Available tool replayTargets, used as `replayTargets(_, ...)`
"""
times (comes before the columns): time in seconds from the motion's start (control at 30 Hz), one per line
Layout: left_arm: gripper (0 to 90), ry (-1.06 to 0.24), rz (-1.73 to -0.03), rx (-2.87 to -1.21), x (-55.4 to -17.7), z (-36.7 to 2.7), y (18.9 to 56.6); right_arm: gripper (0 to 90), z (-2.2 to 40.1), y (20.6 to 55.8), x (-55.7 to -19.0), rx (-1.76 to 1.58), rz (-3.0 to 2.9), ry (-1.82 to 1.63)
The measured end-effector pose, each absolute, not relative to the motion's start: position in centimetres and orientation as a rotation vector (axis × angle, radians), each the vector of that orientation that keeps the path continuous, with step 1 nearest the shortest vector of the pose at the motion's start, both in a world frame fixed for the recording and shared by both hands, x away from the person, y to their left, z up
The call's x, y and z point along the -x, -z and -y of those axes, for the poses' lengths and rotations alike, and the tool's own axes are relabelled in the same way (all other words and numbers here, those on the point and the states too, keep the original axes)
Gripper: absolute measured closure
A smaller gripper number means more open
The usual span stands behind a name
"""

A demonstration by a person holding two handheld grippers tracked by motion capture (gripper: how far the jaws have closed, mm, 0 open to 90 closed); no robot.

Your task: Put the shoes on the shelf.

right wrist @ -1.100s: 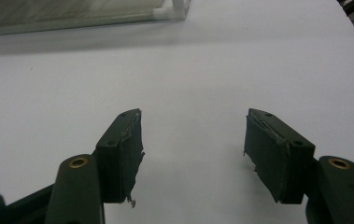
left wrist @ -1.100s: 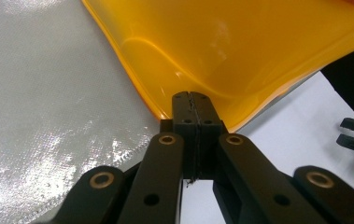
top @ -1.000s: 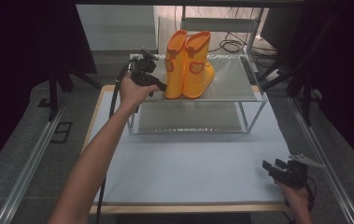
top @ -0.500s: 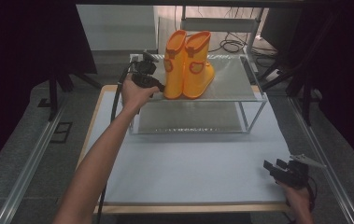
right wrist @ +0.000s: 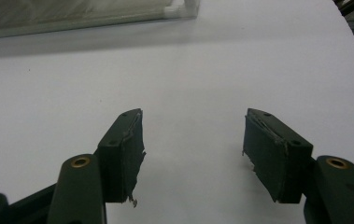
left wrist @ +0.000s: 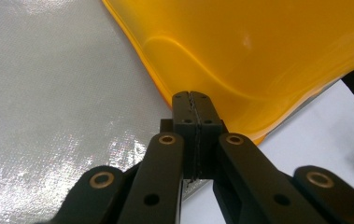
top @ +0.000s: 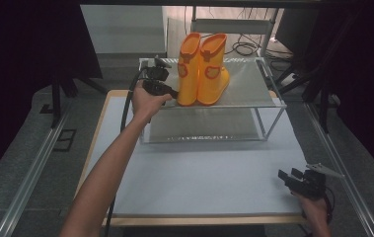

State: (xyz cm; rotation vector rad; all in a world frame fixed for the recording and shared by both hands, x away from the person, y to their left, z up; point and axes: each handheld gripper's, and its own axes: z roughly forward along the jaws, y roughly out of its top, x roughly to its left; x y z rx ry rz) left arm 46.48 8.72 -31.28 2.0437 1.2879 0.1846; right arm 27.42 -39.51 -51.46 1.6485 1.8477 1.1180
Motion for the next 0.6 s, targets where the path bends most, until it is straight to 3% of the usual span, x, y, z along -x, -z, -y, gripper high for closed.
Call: replayTargets(0.6, 90.0, -0.210, -1.262, -2.046, -46.1, -8.0, 30.6, 37.4, 39.4, 51.4, -27.4, -1.649, -1.847, -1.123)
